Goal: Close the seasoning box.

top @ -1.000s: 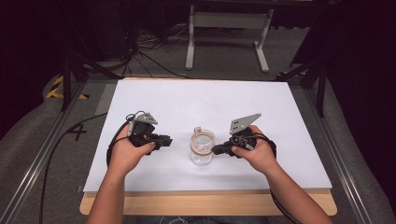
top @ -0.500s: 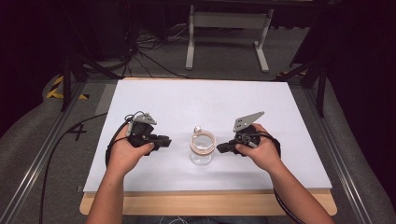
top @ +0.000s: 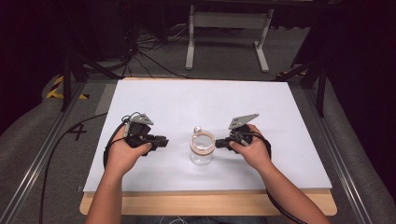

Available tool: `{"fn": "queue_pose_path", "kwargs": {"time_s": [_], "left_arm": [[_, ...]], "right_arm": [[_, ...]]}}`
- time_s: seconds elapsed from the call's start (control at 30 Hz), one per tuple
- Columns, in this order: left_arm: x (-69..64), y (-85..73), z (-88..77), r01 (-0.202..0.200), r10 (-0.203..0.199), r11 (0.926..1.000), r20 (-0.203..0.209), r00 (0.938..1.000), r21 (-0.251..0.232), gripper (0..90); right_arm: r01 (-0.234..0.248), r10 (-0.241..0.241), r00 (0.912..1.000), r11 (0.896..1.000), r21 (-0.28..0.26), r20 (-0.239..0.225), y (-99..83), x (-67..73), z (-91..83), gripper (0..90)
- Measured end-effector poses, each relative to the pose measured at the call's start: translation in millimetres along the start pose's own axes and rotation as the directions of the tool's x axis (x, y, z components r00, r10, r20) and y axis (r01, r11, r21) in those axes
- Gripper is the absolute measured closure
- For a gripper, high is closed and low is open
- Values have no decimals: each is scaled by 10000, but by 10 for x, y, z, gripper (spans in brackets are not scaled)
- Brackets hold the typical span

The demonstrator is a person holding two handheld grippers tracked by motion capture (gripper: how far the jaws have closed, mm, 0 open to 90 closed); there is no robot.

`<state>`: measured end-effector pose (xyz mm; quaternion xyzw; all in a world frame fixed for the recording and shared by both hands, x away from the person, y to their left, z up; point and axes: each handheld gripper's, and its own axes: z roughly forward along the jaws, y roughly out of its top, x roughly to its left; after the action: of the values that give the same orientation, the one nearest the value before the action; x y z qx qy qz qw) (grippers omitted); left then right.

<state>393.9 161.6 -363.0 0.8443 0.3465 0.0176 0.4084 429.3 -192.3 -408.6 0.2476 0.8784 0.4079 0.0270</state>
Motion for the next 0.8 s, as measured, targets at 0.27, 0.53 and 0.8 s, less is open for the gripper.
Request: {"fn": "queue_pose_path", "kwargs": {"time_s": [0.27,0.53,0.8], "left_arm": [[13,-8,-15,38,-38,10000,-56,10000,-35,782],[27,-12,-30,33,-33,10000,-52,10000,1,779],[33,-3,-27,-7,7,10000,-33,10000,-40,777]], "right_arm": [[-18,19,10000,9999,109,-71,-18,10,9,900],[58,-46,9993,9995,326,-369,-29,77,28,900],[267,-223,9971,9979,598,-727,-48,153,37,900]]}}
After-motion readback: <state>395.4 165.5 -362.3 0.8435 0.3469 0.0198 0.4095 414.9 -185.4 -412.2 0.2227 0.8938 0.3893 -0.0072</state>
